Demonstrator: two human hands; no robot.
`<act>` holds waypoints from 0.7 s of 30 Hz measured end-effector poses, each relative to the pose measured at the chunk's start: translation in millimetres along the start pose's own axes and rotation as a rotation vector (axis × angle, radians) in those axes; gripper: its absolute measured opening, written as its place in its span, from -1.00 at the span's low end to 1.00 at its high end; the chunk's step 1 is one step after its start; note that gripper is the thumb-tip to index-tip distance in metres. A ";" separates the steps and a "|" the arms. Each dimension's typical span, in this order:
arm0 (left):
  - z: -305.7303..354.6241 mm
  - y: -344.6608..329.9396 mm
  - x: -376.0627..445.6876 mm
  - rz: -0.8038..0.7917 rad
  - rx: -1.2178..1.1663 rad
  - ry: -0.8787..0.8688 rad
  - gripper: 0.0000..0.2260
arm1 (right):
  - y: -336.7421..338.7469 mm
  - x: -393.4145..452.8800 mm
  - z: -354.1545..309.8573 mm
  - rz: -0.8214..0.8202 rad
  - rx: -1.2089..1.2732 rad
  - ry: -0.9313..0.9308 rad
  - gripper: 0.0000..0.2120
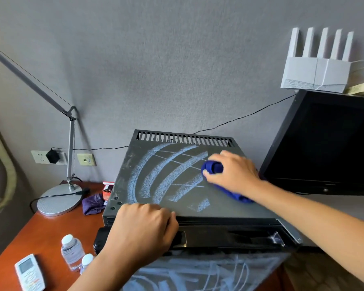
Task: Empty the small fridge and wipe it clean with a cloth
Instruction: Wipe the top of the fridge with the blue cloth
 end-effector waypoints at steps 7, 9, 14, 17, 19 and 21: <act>-2.7 -4.4 -0.4 0.003 -0.015 0.002 -0.60 | -30.4 159.5 59.5 -0.023 -0.003 -0.167 -0.43; -3.3 -4.0 -0.1 0.010 -0.015 0.004 -0.60 | -32.6 166.5 62.0 -0.013 -0.002 -0.178 -0.43; -3.6 -5.0 -0.4 -0.005 -0.004 0.016 -0.59 | -24.5 128.4 49.0 -0.022 0.061 -0.150 -0.61; -3.3 -3.0 -0.6 0.002 -0.005 0.017 -0.58 | -12.9 76.1 34.2 -0.031 0.103 -0.084 -0.67; -3.0 -1.5 -1.1 0.005 -0.011 0.019 -0.58 | -2.1 30.1 19.7 -0.044 0.109 -0.037 -0.62; -2.7 -1.1 -1.3 0.009 -0.018 0.021 -0.58 | 8.9 -19.7 3.8 -0.053 0.109 -0.002 -0.51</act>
Point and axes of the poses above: each hand's wrist, its own x-axis towards the middle knuckle, its own y-axis out of the back of the hand, z = x × y, the point moved 9 cm from there along x, towards the middle knuckle, and after that the axes turned 4 degrees about -z, right-handed, at the moved point
